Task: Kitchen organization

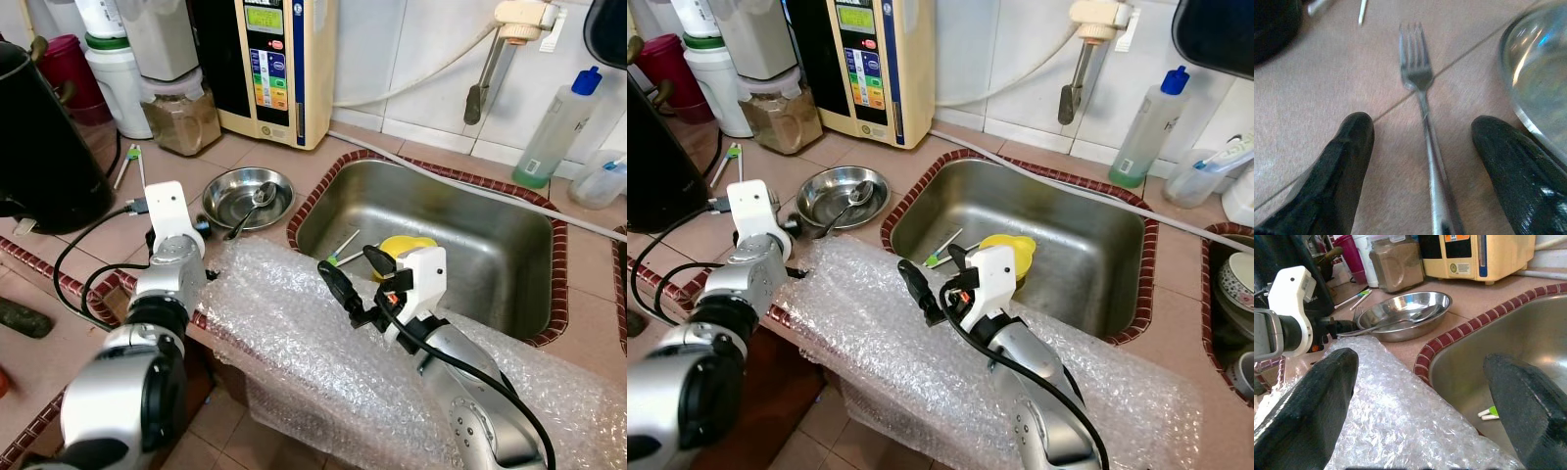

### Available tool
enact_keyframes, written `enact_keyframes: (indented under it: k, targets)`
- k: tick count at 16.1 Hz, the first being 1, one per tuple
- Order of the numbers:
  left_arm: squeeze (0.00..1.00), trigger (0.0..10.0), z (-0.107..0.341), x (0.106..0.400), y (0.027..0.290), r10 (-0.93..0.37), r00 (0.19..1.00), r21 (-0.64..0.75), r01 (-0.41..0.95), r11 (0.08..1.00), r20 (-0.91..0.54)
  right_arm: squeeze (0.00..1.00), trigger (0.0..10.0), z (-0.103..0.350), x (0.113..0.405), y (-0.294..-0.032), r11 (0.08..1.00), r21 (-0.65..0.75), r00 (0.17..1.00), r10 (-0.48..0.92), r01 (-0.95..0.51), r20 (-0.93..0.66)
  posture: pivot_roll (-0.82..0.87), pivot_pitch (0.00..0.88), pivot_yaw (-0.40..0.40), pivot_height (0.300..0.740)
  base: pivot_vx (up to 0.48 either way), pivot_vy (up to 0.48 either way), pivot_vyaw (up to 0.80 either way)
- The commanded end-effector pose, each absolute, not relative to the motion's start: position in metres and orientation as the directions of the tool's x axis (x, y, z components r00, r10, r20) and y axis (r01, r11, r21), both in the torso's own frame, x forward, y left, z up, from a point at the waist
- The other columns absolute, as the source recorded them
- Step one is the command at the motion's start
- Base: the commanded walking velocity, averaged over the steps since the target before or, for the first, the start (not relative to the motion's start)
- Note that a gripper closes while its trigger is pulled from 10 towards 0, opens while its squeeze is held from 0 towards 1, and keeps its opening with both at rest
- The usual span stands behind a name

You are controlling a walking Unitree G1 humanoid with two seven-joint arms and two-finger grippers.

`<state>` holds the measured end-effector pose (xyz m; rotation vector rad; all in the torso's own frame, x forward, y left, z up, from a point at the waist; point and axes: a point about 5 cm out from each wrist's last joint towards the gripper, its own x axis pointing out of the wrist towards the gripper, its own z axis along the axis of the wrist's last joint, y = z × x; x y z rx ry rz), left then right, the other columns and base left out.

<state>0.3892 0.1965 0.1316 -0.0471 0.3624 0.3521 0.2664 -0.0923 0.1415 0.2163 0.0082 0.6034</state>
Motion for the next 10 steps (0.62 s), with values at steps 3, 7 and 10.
enact_keyframes:
  k: [3,7,10]
  targets:
    - [0.0,10.0,0.134,0.391,0.201,0.344,0.857,0.023,-0.364,0.931,-0.383,0.0,10.0,0.145,0.264,-0.091,0.801,0.197,0.822,0.566,-0.566,0.062,-0.04,0.058,0.078,0.74,0.0,0.0,0.0]
    - [0.0,0.0,0.125,0.387,0.202,0.3,0.845,0.02,-0.325,0.945,-0.442,0.0,10.0,0.144,0.264,-0.09,0.805,0.198,0.827,0.559,-0.559,0.062,-0.04,0.051,0.09,0.74,0.0,0.0,0.0]
    - [0.0,0.0,0.121,0.386,0.202,0.291,0.837,0.028,-0.315,0.949,-0.463,0.0,10.0,0.144,0.264,-0.09,0.806,0.199,0.828,0.557,-0.557,0.062,-0.04,0.051,0.092,0.74,0.0,0.0,0.0]
